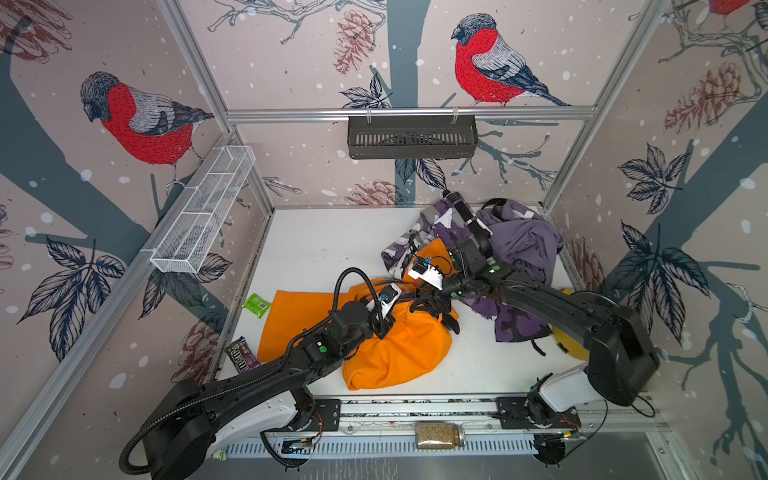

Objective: Remove the belt from the trousers

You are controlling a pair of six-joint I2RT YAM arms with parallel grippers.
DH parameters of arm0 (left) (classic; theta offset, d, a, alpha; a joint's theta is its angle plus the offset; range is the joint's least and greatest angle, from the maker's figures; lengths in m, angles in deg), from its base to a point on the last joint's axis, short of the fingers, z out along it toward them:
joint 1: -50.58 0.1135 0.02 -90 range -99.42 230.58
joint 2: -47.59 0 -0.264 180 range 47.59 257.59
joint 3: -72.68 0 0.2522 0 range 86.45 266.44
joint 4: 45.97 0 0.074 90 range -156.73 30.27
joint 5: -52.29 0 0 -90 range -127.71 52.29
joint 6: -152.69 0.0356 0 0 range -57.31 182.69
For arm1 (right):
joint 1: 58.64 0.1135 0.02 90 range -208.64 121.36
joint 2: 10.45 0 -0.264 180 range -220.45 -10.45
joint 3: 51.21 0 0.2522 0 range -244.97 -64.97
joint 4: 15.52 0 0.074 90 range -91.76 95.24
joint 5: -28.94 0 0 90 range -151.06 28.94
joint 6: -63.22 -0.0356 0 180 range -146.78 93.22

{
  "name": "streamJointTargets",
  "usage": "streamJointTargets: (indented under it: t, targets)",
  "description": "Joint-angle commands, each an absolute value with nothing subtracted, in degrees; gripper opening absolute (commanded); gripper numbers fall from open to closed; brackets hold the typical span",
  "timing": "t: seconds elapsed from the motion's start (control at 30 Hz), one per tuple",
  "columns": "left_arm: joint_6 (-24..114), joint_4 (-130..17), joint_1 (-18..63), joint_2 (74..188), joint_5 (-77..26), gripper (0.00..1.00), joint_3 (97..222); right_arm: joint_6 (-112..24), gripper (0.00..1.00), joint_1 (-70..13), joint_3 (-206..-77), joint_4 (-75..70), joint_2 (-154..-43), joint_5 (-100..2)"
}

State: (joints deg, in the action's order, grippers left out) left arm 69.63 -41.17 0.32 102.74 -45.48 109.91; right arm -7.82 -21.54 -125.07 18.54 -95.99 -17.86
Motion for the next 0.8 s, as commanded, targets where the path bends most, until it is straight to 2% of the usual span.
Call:
streamJointTargets:
  t: [0.0,0.1,0.13,0.17,0.4,0.77]
  targets:
    - [64.70,-37.89,0.10,103.21,-51.68,0.00,109.11,-11.55,0.25,-21.57,-121.14,14.81,-94.19,-30.11]
    - [65.79,-36.54,-1.41,103.61,-51.66,0.00,108.28,-10.66,0.63,-19.32,-117.36,11.66,-90.39,-34.30]
    - [66.01,-36.69,-2.06,103.81,-51.83,0.00,108.49,-9.93,0.71,-18.45,-116.21,10.71,-88.64,-35.83]
    - [66.13,-36.67,-2.45,104.08,-51.73,0.00,108.59,-9.63,0.75,-17.83,-115.30,9.70,-87.03,-37.28]
    - [67.83,-36.44,-3.21,103.45,-50.99,0.00,109.16,-8.32,0.82,-15.33,-112.79,4.81,-80.45,-41.46]
    - [70.73,-37.70,-3.21,103.26,-48.46,0.00,113.95,-8.71,0.82,-14.30,-116.42,4.56,-86.39,-41.35]
